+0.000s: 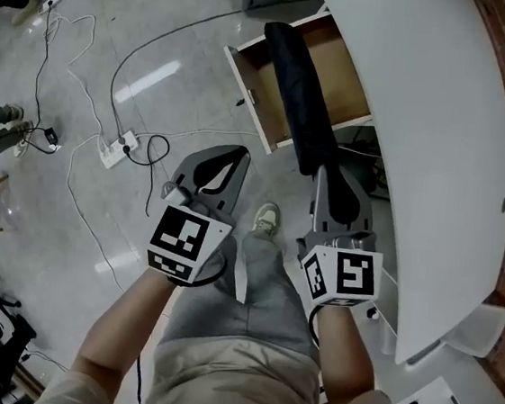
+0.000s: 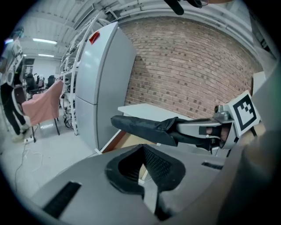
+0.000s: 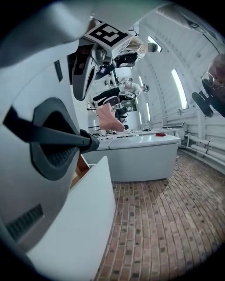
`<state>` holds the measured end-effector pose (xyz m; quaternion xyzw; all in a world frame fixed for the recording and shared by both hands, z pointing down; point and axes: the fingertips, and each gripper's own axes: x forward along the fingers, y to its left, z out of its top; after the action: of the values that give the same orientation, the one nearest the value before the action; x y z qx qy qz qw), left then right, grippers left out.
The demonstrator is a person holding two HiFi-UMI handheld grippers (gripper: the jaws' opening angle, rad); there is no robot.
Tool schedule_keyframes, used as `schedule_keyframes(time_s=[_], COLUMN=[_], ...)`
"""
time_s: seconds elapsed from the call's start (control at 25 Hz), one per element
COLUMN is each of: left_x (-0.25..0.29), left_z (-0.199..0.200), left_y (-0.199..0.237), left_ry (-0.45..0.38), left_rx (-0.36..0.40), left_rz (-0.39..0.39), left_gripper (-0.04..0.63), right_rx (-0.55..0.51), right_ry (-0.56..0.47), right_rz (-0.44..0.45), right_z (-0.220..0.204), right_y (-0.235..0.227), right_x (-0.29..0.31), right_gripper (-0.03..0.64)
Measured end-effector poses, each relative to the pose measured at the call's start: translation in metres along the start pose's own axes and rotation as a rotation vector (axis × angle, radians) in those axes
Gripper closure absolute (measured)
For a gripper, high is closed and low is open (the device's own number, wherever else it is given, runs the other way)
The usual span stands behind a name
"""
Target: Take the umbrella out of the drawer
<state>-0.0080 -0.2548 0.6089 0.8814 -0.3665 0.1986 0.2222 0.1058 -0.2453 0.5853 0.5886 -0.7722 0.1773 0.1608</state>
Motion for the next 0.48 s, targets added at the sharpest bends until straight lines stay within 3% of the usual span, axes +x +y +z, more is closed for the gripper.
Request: schedule_keyframes(time_s=[0.24, 0.48], left_x=[-0.038, -0.082], left_z=[0.076, 0.145], left_y=[-0.015, -0.034], left_ry=[-0.082, -0.147], left_rx=[0.085, 0.111], left_rz=[0.004, 0.034], left_gripper=[0.588, 0.588], right_rx=[-0.013, -0.027], right_ry=[-0.098, -0.164], right_rz=[-0.017, -0.031], right_z=[0.083, 0.159], right_y=[0.005, 0.011], right_x=[-0.045, -0.092], right_gripper=[0.598, 0.598])
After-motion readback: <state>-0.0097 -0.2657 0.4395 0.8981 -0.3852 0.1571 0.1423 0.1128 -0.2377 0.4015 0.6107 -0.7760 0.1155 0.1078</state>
